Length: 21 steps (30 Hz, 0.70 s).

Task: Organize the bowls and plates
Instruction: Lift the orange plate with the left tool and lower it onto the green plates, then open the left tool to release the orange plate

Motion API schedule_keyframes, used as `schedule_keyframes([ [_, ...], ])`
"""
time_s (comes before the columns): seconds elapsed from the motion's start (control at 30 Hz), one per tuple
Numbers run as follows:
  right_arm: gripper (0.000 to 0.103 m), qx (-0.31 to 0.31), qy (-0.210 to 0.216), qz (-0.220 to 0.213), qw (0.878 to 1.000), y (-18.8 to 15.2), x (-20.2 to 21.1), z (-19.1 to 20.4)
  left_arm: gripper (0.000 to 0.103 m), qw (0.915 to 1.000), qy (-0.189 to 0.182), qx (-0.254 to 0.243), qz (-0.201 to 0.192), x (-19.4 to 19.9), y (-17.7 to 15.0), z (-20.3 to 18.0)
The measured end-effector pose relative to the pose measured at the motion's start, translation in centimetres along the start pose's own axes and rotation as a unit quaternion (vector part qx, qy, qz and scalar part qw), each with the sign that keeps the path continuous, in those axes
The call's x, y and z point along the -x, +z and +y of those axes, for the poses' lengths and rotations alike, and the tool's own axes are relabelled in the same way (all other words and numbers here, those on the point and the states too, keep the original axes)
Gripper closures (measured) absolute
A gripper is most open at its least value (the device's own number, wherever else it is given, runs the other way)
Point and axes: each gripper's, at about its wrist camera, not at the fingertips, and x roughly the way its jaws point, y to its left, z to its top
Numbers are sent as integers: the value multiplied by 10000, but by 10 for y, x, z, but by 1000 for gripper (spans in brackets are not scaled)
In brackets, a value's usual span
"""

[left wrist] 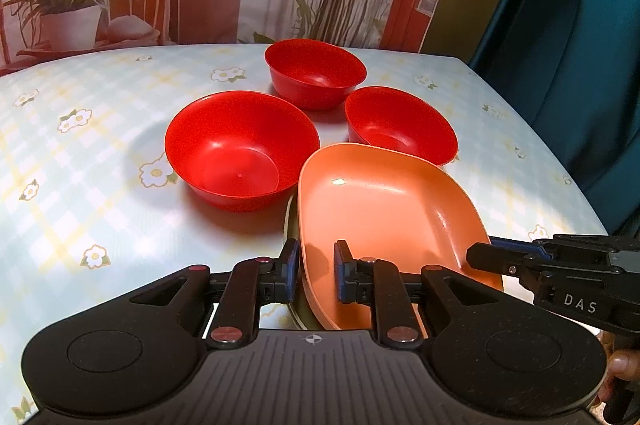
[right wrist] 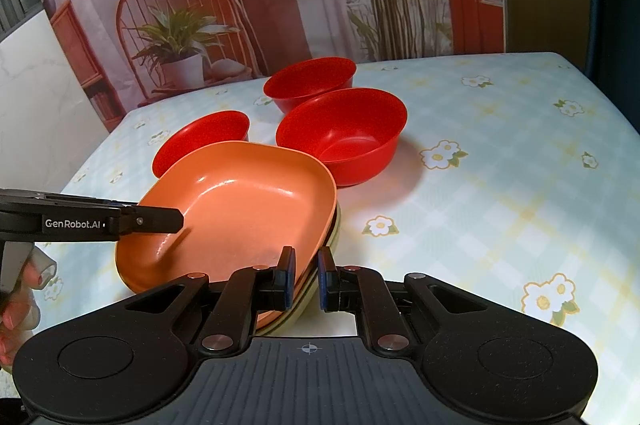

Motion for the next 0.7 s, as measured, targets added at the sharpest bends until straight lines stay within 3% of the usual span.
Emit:
schedule_keyframes([
  [0.2,91,3,5,-1,10000,0,0,0,78,9999,77,-93,-58,3,3,-1],
  [0.7,89,-76,9,-99,9999,0,4,-3,78,9998,194,47,-9,3,-1,2],
])
